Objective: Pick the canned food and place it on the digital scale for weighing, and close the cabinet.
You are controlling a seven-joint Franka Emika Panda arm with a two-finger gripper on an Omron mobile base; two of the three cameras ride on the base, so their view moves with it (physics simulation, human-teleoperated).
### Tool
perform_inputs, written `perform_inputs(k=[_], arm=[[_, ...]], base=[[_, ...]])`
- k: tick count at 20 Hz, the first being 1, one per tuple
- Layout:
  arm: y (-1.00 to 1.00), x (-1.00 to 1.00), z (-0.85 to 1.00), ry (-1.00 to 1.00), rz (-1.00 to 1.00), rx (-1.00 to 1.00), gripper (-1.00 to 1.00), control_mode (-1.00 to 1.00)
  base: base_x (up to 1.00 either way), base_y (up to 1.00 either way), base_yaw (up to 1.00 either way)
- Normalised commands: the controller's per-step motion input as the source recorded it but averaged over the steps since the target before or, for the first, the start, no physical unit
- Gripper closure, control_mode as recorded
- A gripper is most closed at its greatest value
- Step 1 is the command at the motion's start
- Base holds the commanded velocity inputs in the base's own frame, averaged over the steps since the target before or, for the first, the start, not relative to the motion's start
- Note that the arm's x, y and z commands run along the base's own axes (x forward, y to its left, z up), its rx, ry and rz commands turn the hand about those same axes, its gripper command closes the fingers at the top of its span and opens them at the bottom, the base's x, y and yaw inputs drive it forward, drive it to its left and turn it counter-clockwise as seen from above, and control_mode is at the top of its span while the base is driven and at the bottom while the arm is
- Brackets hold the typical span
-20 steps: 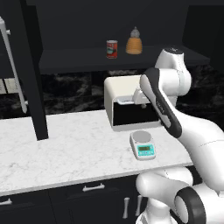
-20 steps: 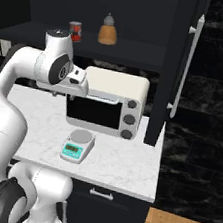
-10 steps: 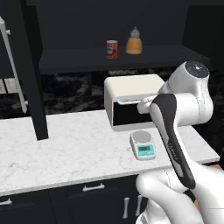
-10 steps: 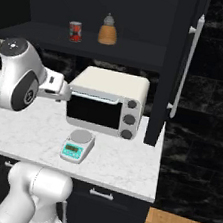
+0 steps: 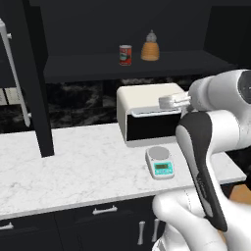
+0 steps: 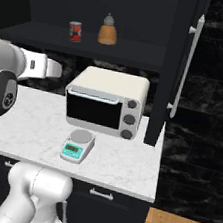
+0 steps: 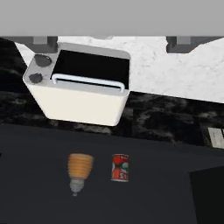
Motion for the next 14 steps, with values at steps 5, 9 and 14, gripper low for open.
perform_inputs(k=[5, 9, 14], arm=[[0.04, 0.18, 0.67, -0.15, 0.0, 0.01, -1.0, -1.0], [0.08, 0.35, 0.46, 0.01, 0.0, 0.01, -1.0, -1.0], [0.1, 0.62, 0.2, 0.01, 0.02, 0.01, -1.0, -1.0]], base=[[0.0, 0.0, 0.0], [0.0, 0.0, 0.0], [0.0, 0.0, 0.0]])
